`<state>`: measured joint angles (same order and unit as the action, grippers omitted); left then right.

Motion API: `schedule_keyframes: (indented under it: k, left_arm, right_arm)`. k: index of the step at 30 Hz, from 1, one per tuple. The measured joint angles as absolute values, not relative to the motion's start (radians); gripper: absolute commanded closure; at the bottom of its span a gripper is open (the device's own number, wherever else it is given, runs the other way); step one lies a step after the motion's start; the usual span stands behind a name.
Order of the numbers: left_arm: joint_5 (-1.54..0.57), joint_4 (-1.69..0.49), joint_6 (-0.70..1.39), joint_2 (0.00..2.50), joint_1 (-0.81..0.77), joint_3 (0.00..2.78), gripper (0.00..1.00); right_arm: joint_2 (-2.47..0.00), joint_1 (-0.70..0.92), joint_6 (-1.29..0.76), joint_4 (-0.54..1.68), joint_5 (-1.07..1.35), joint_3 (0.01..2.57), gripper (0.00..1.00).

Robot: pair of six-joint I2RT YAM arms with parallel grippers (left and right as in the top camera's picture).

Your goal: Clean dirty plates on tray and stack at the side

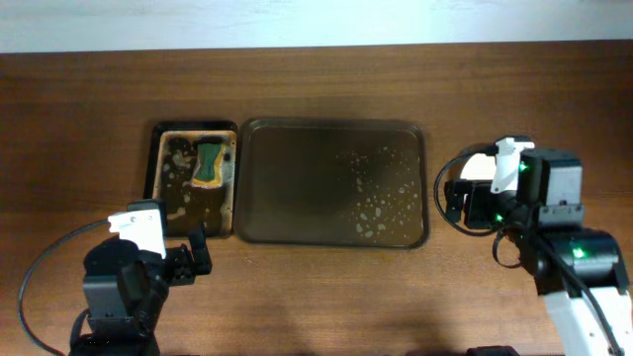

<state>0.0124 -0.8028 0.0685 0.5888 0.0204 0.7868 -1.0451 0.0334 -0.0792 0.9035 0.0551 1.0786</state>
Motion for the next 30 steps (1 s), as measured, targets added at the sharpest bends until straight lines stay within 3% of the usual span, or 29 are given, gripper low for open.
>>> schedule_keyframes:
  k: [12, 17, 30]
  left_arm:
    - [0.012, -0.803, 0.068, 0.589, 0.020, 0.787, 0.00]
    - [0.012, -0.803, 0.068, 0.589, 0.020, 0.785, 0.00]
    - [0.012, -0.804, 0.068, 0.589, 0.020, 0.782, 0.00]
  right_arm:
    - [-1.159, 0.033, -0.079, 0.903, 0.049, 1.060, 0.02]
    - [-0.968, 0.033, -0.079, 0.720, 0.049, 0.929, 0.02]
    - [-0.225, 0.033, -0.078, 0.177, 0.049, 0.294, 0.02]
